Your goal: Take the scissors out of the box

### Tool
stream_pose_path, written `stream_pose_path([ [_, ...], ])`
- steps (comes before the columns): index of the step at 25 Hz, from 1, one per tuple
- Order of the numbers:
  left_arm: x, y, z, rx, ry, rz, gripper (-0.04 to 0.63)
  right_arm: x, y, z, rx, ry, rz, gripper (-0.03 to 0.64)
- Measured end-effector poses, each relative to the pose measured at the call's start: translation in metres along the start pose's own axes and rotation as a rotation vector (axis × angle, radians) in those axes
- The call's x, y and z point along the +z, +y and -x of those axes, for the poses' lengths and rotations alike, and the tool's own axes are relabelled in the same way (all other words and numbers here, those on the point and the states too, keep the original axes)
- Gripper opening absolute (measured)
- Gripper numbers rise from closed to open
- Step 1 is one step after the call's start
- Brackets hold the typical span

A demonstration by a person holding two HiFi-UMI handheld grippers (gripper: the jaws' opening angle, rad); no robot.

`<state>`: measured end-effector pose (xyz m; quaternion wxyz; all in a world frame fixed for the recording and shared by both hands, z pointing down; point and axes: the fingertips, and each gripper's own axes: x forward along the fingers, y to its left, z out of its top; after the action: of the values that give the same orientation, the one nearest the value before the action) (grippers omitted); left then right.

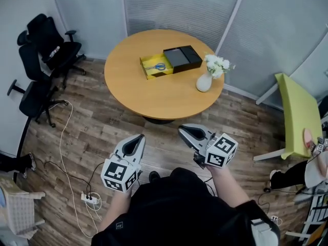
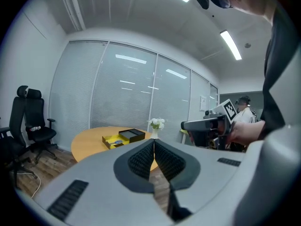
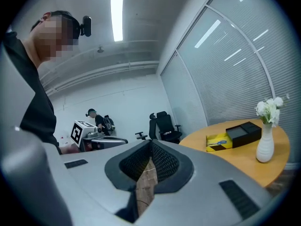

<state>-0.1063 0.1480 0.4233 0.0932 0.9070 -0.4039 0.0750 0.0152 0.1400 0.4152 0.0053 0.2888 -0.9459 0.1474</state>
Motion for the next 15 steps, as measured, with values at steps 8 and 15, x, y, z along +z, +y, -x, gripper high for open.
stream_pose_path([
  [8, -0.005, 0.04, -0.03, 0.001, 0.024, 0.038, 0.015, -0.003, -0.037, -0.037, 0.004, 0.035, -0.04, 0.038],
  [15, 0.005, 0.072, -0.095, 0.029, 0.043, 0.046, 0.014, 0.008, -0.105, -0.061, 0.047, 0.038, -0.042, 0.038],
])
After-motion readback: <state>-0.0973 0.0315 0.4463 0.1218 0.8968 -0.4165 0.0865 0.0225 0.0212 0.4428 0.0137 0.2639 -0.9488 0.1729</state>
